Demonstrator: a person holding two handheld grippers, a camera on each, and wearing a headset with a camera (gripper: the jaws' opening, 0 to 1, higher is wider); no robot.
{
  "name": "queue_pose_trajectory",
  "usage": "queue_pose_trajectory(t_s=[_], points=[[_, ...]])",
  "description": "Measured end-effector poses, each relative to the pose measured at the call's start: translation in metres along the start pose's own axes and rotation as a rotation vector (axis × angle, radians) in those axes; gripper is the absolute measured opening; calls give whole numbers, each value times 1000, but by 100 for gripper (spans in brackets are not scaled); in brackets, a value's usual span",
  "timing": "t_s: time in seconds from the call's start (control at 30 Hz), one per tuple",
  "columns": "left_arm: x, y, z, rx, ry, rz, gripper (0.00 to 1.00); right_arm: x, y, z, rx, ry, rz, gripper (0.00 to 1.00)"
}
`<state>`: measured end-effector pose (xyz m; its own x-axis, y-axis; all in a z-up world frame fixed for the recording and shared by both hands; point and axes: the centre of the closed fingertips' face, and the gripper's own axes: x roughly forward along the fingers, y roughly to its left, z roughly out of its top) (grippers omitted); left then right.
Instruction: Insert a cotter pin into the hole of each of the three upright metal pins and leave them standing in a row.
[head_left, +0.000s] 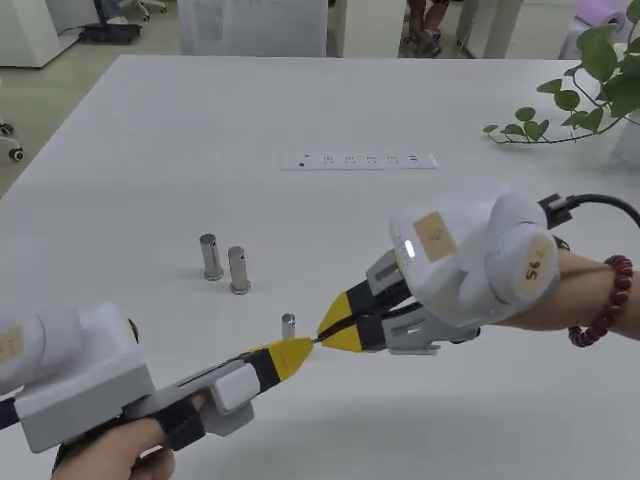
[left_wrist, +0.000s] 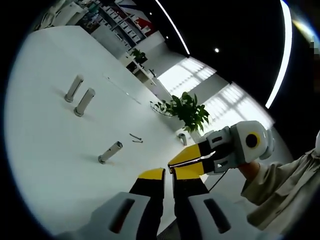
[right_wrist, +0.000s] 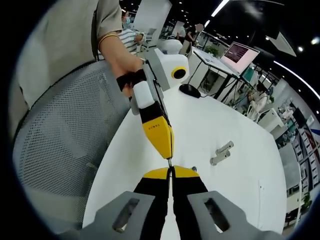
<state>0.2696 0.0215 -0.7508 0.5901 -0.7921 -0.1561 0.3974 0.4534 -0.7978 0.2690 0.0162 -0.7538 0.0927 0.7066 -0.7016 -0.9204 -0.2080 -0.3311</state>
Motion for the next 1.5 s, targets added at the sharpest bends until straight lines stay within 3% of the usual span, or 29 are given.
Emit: queue_pose_trajectory(t_s=[0.53,0.87,1.07,1.27,1.43,1.5], points=[[1,-2,-2,-69,15,15,0,-1,1,1,-13,22,-15,2],[1,-1,0,-34,17,38,0,0,0,0,-24,24,-28,4],[0,3,-1,111,44,62,0,1,-1,-1,14,8,-26,5],[-1,5,-4,368,96,58,0,-2,-3,-1,90,-13,-13,7],[0,2,-5,461,115,38,0,-3,-1,-1,148,-20,11,8],[0,0,-5,528,126,22,0,-3,1,-1,165,-22,23,9]])
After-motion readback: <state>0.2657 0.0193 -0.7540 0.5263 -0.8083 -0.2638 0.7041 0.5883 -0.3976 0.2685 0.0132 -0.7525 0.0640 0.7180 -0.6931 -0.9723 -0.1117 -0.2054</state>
